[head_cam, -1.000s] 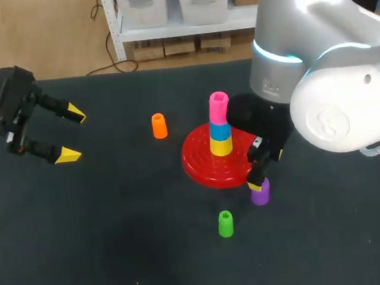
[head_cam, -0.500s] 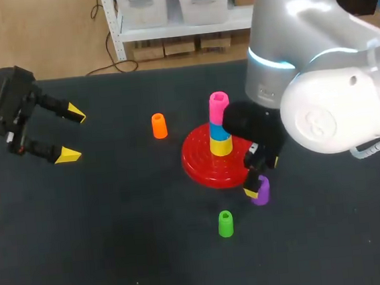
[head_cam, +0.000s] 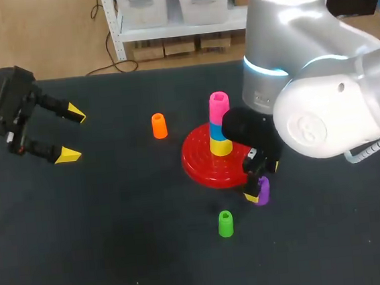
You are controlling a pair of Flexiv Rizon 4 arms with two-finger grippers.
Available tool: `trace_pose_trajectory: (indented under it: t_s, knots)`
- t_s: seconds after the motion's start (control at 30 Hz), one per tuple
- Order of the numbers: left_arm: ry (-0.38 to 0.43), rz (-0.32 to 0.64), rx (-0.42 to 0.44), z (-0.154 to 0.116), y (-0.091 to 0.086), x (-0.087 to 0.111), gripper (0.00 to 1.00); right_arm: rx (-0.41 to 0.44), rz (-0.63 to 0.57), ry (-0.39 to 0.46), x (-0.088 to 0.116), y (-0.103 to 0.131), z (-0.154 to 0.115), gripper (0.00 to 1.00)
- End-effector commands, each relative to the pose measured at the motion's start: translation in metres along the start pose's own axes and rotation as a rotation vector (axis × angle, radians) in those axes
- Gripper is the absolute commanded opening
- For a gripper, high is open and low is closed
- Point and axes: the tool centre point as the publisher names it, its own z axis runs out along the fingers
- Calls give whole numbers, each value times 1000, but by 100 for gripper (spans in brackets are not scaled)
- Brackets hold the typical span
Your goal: Pick up and stack the cylinders on the red base in this order: pink,purple,orange,green
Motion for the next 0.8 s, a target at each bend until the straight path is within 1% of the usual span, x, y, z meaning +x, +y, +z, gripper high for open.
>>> trace_pose_trajectory:
  t_s: [0.03, 0.53, 0.57, 0.6, 0.63, 0.67, 0.7, 0.8]
  knots:
    - [-3, 3, -4, 0, -1, 1, 100, 3, 6, 8, -1, -3, 2, 100]
    - [-3, 3, -4, 0, -1, 1, 100, 8, 6, 17, -1, -4, 3, 100]
    - [-3, 3, -4, 0, -1, 1, 100, 8, 6, 17, -1, -4, 3, 98]
    - [-3, 3, -4, 0, -1, 1, 100, 8, 6, 18, -1, -4, 3, 48]
    - [-3, 3, -4, 0, -1, 1, 100, 8, 5, 18, -1, -4, 3, 25]
    - [-3, 3, -4, 0, -1, 1, 100, 8, 5, 19, -1, -4, 4, 6]
    - [-3, 3, -4, 0, -1, 1, 100, 9, 6, 19, -1, -4, 4, 0]
    - [-3, 3, -4, 0, -1, 1, 100, 6, 6, 20, -1, -4, 5, 0]
